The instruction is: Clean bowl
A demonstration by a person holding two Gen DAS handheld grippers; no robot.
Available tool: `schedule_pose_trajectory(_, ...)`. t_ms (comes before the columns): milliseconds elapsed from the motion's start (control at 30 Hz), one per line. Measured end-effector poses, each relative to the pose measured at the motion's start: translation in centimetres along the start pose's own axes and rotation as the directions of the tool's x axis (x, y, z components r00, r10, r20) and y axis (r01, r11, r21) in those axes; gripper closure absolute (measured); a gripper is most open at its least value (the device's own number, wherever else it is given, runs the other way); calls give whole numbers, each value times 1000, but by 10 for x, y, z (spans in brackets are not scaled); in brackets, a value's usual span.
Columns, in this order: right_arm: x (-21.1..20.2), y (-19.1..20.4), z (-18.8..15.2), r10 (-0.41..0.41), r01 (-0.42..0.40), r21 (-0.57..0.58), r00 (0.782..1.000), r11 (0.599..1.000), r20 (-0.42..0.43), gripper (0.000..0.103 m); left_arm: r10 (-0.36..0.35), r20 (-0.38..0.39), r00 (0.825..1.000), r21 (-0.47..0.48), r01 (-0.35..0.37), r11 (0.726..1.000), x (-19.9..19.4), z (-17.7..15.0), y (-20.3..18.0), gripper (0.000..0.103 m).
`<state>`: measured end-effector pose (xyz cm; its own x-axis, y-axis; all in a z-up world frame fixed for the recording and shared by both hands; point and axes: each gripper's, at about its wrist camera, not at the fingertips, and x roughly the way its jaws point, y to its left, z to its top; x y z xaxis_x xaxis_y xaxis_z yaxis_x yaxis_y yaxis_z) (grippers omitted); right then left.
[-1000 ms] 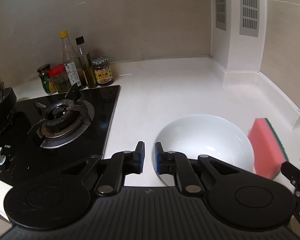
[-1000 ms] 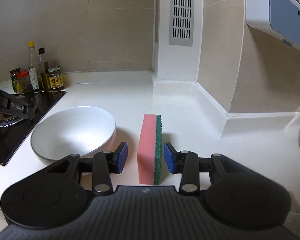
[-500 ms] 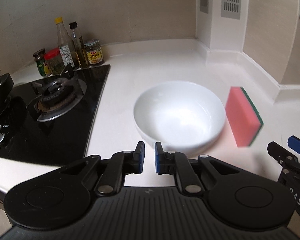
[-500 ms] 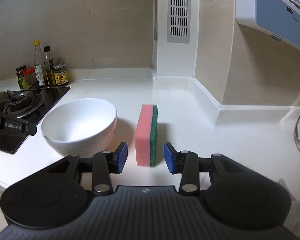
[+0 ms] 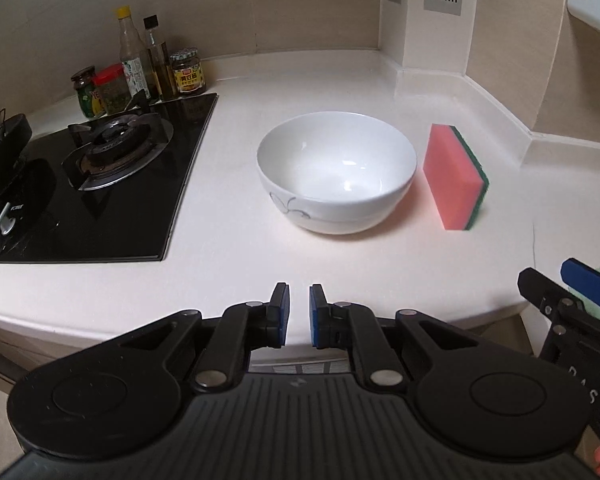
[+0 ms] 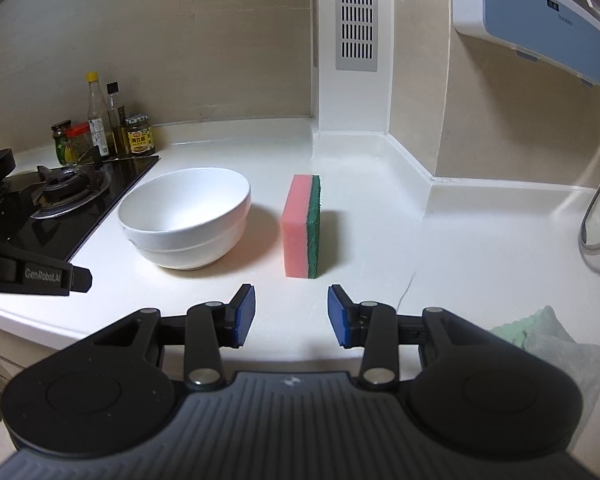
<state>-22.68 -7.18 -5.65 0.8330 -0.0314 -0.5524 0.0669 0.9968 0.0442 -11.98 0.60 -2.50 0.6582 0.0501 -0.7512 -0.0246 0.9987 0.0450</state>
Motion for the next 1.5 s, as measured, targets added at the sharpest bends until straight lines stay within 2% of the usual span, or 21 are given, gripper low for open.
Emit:
schedule_pose_trajectory(333,-37,5,-1,19,-19,-3,1000,1000,24,68,8,-11,1000,-19,-8,1000,-22,-17,-5,91)
schedule_pose_trajectory(600,-45,5,1,36,-36,0,999,999,28,68,40,-3,999,-38,-40,998,-29,-18,-3,92)
schedule_pose_trajectory(1133,-32,6,10,26,-24,-37,999,999,47,68,48,-23,999,-41,-49,998,-20,-16,-3,92)
schedule_pose_trajectory(1500,-16,10,15,34,-33,-54,999,998,30,68,45,-43,998,-41,-47,998,-7,-10,1,92)
